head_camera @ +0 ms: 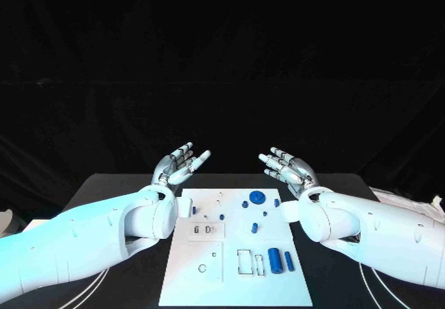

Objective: Assemble the parts on the task board

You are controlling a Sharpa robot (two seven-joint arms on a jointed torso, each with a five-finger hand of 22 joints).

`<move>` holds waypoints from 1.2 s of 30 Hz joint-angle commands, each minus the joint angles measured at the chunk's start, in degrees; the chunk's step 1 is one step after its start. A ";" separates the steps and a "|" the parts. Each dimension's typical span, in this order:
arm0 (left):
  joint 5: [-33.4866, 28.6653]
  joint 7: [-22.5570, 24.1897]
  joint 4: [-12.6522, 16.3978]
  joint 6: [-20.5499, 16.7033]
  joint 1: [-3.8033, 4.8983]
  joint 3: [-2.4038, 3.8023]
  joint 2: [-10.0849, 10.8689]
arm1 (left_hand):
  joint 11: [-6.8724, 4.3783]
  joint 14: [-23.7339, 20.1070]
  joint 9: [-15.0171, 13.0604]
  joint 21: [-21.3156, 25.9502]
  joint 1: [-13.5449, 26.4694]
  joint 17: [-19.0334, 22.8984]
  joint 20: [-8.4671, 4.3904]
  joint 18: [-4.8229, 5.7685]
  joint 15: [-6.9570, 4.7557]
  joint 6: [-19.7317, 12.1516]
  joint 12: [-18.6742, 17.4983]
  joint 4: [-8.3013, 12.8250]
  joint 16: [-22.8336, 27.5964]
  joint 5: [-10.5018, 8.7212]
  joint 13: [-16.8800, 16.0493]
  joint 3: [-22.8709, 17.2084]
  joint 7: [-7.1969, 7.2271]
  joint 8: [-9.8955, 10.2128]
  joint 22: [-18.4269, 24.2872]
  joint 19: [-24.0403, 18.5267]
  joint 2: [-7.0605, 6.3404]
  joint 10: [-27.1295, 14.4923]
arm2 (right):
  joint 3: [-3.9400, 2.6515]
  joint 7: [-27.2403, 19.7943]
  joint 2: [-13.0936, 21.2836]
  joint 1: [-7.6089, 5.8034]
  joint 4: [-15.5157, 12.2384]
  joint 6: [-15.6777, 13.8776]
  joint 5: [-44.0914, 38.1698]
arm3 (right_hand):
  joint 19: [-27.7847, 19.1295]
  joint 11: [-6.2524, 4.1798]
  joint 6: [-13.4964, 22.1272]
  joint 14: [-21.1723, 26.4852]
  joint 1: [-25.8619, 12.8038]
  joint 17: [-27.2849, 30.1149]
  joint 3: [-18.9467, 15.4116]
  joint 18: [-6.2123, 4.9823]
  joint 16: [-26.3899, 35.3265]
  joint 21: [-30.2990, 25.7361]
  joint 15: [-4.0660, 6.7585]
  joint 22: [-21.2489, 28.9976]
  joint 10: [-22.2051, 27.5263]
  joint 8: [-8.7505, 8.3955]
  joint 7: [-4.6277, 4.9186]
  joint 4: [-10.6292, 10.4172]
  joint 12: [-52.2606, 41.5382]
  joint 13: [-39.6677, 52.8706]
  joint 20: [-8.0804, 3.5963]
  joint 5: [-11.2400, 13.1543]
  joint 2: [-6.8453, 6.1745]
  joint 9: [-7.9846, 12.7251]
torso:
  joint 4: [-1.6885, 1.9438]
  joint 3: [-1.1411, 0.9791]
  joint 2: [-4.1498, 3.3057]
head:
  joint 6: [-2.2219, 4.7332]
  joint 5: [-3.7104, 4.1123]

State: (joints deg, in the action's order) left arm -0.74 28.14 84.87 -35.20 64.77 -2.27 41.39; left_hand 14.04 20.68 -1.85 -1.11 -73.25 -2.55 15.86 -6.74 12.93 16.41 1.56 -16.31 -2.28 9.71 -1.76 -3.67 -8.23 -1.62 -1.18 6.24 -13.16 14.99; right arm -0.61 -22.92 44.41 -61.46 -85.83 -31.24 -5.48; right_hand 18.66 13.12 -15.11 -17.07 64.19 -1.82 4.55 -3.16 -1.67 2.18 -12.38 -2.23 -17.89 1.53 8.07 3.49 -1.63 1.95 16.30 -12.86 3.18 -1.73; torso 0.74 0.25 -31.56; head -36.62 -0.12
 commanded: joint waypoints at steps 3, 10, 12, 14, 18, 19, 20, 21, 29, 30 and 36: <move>0.08 0.02 -0.05 4.23 0.13 0.01 -0.14 | 1.25 6.21 -0.52 -1.30 -4.09 -0.77 0.95 -0.10 1.12 4.46 0.97 -0.84 -1.20 -0.03 -0.55 -1.91 -8.01 -0.96 -0.77 3.27 1.63 5.81 | -0.15 5.29 -0.17 -0.30 0.94 12.38 -6.73 | 15.04 1.12 -15.06 -20.61 9.64 -1.45 2.28 -4.43 -2.84 3.31 -0.57 -1.77 -19.25 2.25 8.23 5.80 -2.84 1.36 0.35 -0.42 0.77 -1.38 | 0.02 0.00 -0.01 | -0.01 0.00; -0.86 2.67 -0.23 5.27 0.23 0.01 1.75 | -0.59 25.97 -1.89 -9.23 -6.13 -2.99 0.91 -1.93 -0.96 19.51 4.84 0.12 -6.12 -0.95 -2.28 -5.11 -7.29 -3.80 -4.67 24.35 6.65 28.69 | -0.33 1.63 0.37 -0.57 4.19 5.16 -23.25 | 26.92 -1.74 -33.30 -36.86 12.49 -1.87 4.11 -7.42 -4.67 7.10 2.52 -2.63 -35.81 4.29 5.65 9.76 -4.68 1.67 0.04 -0.51 0.72 -2.31 | 0.63 0.18 -0.46 | 0.41 1.02; -0.98 3.08 0.35 5.73 0.28 0.06 2.44 | -1.80 32.36 -2.53 -13.46 -7.81 -3.67 0.43 -3.63 -2.90 27.32 6.46 1.74 -8.29 -1.12 -2.58 -5.03 -6.65 -5.36 -6.30 35.01 7.01 35.77 | -0.46 1.87 0.51 -0.78 4.49 3.89 -27.39 | 28.70 -2.43 -36.60 -39.32 11.96 -1.83 4.82 -7.53 -4.55 7.54 3.18 -2.45 -38.13 4.18 5.17 10.40 -4.30 1.59 -0.39 -0.57 0.54 -2.21 | 0.63 0.18 -0.93 | 0.74 1.04; -1.21 3.19 0.85 6.61 0.32 0.27 3.03 | -2.91 36.61 -2.91 -14.66 -8.88 -3.97 -0.58 -3.86 -4.22 33.32 7.47 3.14 -9.33 -1.20 -2.68 -4.82 -5.90 -6.47 -6.44 39.27 7.39 39.93 | -0.56 2.20 0.68 -1.07 4.62 3.12 -31.00 | 30.00 -2.74 -37.89 -41.00 11.47 -1.80 5.60 -7.52 -4.27 7.81 3.62 -2.28 -39.51 3.74 4.87 10.94 -3.69 1.55 -0.83 -0.64 0.41 -2.08 | 0.62 0.21 -1.60 | 0.97 1.04; -1.47 2.76 1.94 8.33 0.43 0.52 4.17 | -4.25 40.74 -2.53 -15.12 -9.77 -4.08 -1.95 -3.95 -5.60 36.68 7.29 4.94 -9.31 -1.31 -2.31 -4.23 -4.73 -6.39 -5.94 44.15 7.94 44.16 | -0.72 3.25 1.14 -1.76 4.52 2.30 -37.31 | 32.47 -3.29 -40.04 -44.21 10.45 -1.81 7.48 -7.50 -3.89 8.40 4.54 -2.06 -42.05 2.96 4.34 12.04 -2.68 1.53 -1.76 -0.67 0.12 -2.02 | 0.80 0.16 -2.53 | 1.29 1.44; -1.51 2.54 2.33 8.71 0.47 0.55 4.49 | -4.48 41.47 -2.45 -15.09 -10.04 -4.14 -2.20 -3.96 -5.85 37.37 7.14 5.31 -9.23 -1.32 -2.25 -4.19 -4.51 -6.39 -5.78 44.95 8.06 44.93 | -0.77 3.67 1.26 -1.95 4.49 2.26 -39.01 | 33.25 -3.48 -40.60 -45.27 10.12 -1.83 8.09 -7.50 -3.86 8.62 4.88 -2.04 -42.82 2.76 4.21 12.33 -2.46 1.54 -2.09 -0.64 0.02 -2.03 | 0.82 0.15 -2.80 | 1.43 1.49; -1.54 2.34 2.77 9.05 0.53 0.58 4.83 | -4.63 42.00 -2.30 -14.95 -10.26 -4.16 -2.44 -3.96 -5.97 37.88 6.79 5.66 -8.98 -1.31 -2.13 -4.20 -4.40 -6.23 -5.55 45.64 8.23 45.51 | -0.82 4.20 1.38 -2.14 4.47 2.35 -40.76 | 33.96 -3.72 -41.15 -46.25 9.77 -1.86 8.62 -7.50 -3.86 8.83 5.19 -2.03 -43.62 2.63 4.05 12.53 -2.34 1.56 -2.42 -0.57 -0.10 -2.05 | 0.86 0.10 -3.07 | 1.58 1.56; -1.56 2.22 3.19 9.29 0.58 0.59 5.12 | -4.69 42.24 -2.22 -14.83 -10.38 -4.16 -2.51 -3.93 -6.06 38.15 6.56 5.85 -8.81 -1.29 -2.07 -4.24 -4.36 -6.12 -5.41 45.96 8.34 45.79 | -0.87 4.73 1.49 -2.31 4.44 2.46 -42.25 | 34.37 -3.88 -41.48 -46.80 9.50 -1.86 8.96 -7.50 -3.79 8.94 5.35 -2.00 -44.16 2.54 3.97 12.61 -2.26 1.56 -2.61 -0.54 -0.23 -2.05 | 0.89 0.10 -3.22 | 1.62 1.62; -1.63 1.31 9.24 10.99 1.23 0.71 8.81 | -4.73 44.32 -1.87 -14.18 -10.01 -4.57 -2.89 -3.89 -6.45 38.91 4.44 6.45 -8.08 -1.28 -1.92 -3.88 -4.25 -4.89 -4.56 48.05 8.72 46.09 | -1.36 13.57 1.86 -4.05 4.49 5.55 -61.26 | 41.10 -5.80 -44.41 -54.31 8.59 -2.56 11.04 -7.51 -4.60 12.01 7.84 -2.77 -49.62 2.39 2.65 12.82 -2.08 1.68 -5.57 0.33 -2.52 -2.17 | 1.48 0.47 -6.24 | 2.43 3.19; -1.63 1.24 10.07 11.19 1.29 0.74 9.23 | -4.75 44.91 -1.87 -14.23 -9.95 -4.76 -3.01 -3.90 -6.56 38.97 4.16 6.55 -8.20 -1.28 -1.92 -3.80 -4.22 -4.70 -4.51 48.52 8.78 46.06 | -1.41 15.05 1.82 -4.23 4.48 6.10 -63.97 | 41.94 -5.98 -44.67 -54.84 8.56 -2.60 11.04 -7.48 -4.61 12.52 8.06 -2.96 -50.02 2.40 2.53 12.77 -2.07 1.69 -5.88 0.54 -2.80 -2.18 | 1.64 0.56 -6.59 | 2.40 3.52; -2.81 0.58 14.67 12.08 1.55 0.92 11.29 | -4.76 45.10 -1.87 -13.93 -9.73 -4.98 -3.11 -3.82 -6.57 39.19 3.61 6.75 -7.87 -1.29 -1.95 -3.58 -4.25 -4.27 -4.20 48.93 8.92 46.22 | -1.60 23.72 1.49 -5.24 3.80 10.49 -77.87 | 51.32 -8.09 -46.40 -67.60 9.03 -6.28 9.44 -7.46 -10.98 19.92 11.78 -6.42 -52.25 2.52 0.55 12.03 -1.99 1.70 -10.48 2.72 -4.46 -2.29 | 2.66 1.07 -8.30 | 2.70 4.72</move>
State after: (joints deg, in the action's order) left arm -2.31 29.01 98.58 -25.66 66.16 -1.44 52.46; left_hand 9.21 65.47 -3.77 -15.01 -82.92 -7.46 12.81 -10.13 6.36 55.36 5.39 -9.78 -10.16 8.70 -3.77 -7.27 -12.44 -6.08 -5.47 54.84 -4.53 60.92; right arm -2.13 -6.86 46.05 -66.48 -81.78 -25.18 -69.93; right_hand 61.96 6.75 -59.24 -74.27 73.14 -5.41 14.27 -10.19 -8.21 16.29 -3.61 -6.11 -67.08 4.34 10.15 16.04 -4.06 3.58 9.57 -11.96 0.74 -3.87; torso 2.73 0.99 -38.57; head -34.10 4.06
